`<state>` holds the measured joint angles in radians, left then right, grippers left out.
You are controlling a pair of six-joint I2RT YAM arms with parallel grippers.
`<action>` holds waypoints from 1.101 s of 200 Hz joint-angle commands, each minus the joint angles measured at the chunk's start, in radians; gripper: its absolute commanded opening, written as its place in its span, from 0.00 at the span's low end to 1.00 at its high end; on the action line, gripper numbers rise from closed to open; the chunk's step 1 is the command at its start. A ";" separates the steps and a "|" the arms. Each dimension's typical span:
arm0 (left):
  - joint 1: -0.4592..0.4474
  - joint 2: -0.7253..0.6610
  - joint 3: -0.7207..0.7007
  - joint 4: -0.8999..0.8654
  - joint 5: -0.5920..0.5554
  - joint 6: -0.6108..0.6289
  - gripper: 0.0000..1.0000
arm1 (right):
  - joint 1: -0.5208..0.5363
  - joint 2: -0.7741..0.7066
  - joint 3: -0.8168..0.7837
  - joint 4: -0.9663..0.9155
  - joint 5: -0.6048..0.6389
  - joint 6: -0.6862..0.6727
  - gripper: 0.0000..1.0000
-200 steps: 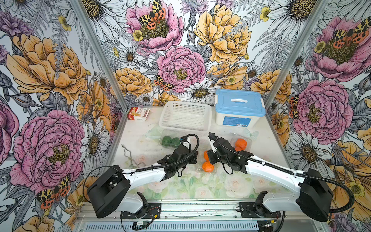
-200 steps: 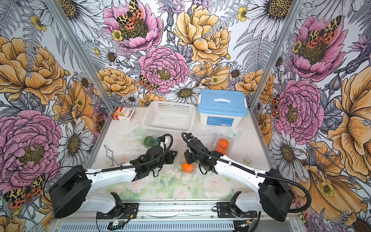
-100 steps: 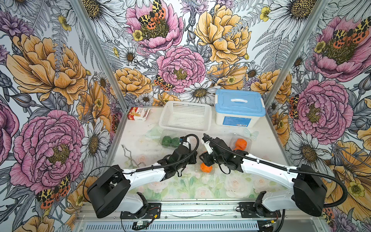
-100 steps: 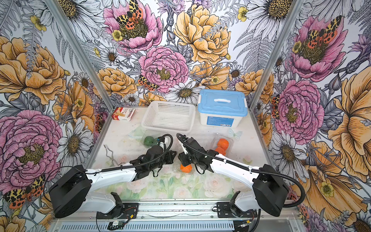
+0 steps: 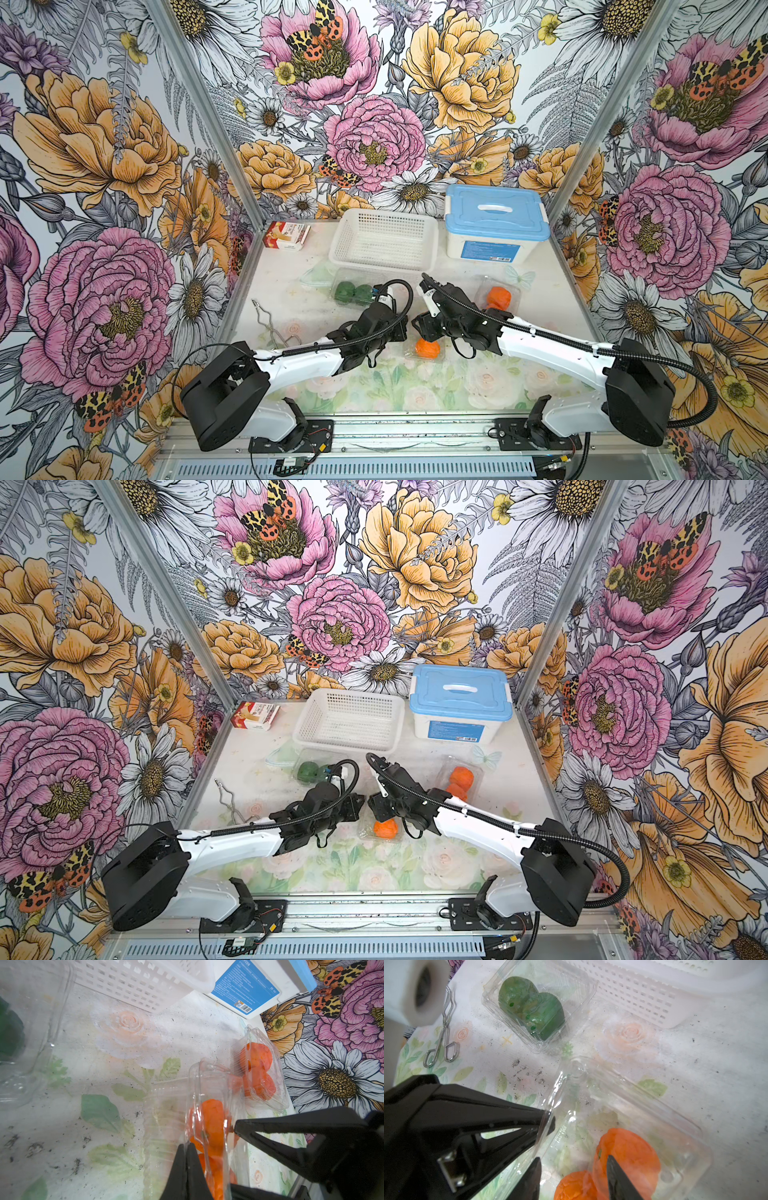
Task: Take oranges out of containers
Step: Open the packing box at the center of the board.
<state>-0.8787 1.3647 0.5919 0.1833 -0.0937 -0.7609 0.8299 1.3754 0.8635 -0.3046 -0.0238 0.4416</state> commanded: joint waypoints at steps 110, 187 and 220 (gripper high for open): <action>-0.023 -0.058 0.017 0.056 -0.001 -0.011 0.00 | 0.028 -0.018 0.028 0.024 -0.034 0.046 0.53; -0.007 -0.041 0.011 0.050 -0.003 -0.012 0.00 | 0.028 -0.037 0.031 0.027 -0.076 0.069 0.53; -0.008 -0.045 0.016 0.051 0.000 -0.010 0.00 | 0.028 -0.019 0.033 0.025 -0.067 0.065 0.53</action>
<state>-0.8814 1.3529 0.5919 0.1764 -0.1120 -0.7609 0.8524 1.3586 0.8692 -0.2970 -0.0776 0.4976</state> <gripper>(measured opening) 0.051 0.529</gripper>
